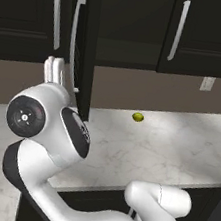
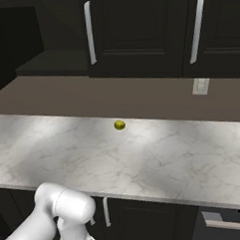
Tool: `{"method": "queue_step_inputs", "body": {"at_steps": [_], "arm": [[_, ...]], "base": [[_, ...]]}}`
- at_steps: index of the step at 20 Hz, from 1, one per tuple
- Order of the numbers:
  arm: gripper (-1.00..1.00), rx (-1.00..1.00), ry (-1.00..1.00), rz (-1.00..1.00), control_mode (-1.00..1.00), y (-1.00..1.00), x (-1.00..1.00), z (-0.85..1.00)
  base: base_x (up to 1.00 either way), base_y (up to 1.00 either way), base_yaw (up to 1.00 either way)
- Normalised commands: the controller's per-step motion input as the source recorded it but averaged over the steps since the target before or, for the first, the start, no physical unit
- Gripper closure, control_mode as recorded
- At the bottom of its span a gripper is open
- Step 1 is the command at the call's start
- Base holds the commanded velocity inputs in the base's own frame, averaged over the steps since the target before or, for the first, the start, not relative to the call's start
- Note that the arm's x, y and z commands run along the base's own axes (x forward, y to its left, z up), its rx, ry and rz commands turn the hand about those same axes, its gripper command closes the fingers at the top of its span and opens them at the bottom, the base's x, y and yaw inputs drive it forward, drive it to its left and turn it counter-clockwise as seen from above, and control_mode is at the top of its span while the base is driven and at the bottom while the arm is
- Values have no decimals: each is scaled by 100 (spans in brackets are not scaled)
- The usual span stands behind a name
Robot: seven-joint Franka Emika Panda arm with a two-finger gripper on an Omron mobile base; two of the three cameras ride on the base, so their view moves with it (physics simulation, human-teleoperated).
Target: Close all open cabinet doors.
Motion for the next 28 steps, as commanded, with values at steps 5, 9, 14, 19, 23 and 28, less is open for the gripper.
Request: {"method": "queue_step_inputs", "body": {"at_steps": [5, 9, 14, 19, 23, 28], "arm": [[-100, 1, -9, -26, -100, 0, -9, 2], [-100, 7, -14, -20, -100, -12, -16, 7], [-100, 10, -11, -19, -100, -25, -2, 3], [-100, 11, -3, -19, -100, -29, 9, 2], [-100, 11, -1, -17, -100, -50, 21, 0], [-100, 12, 0, -10, -100, -52, 34, 0]], "base": [[0, 0, 0], [0, 0, 0], [0, 0, 0], [0, 0, 0], [0, 0, 0], [0, 0, 0]]}}
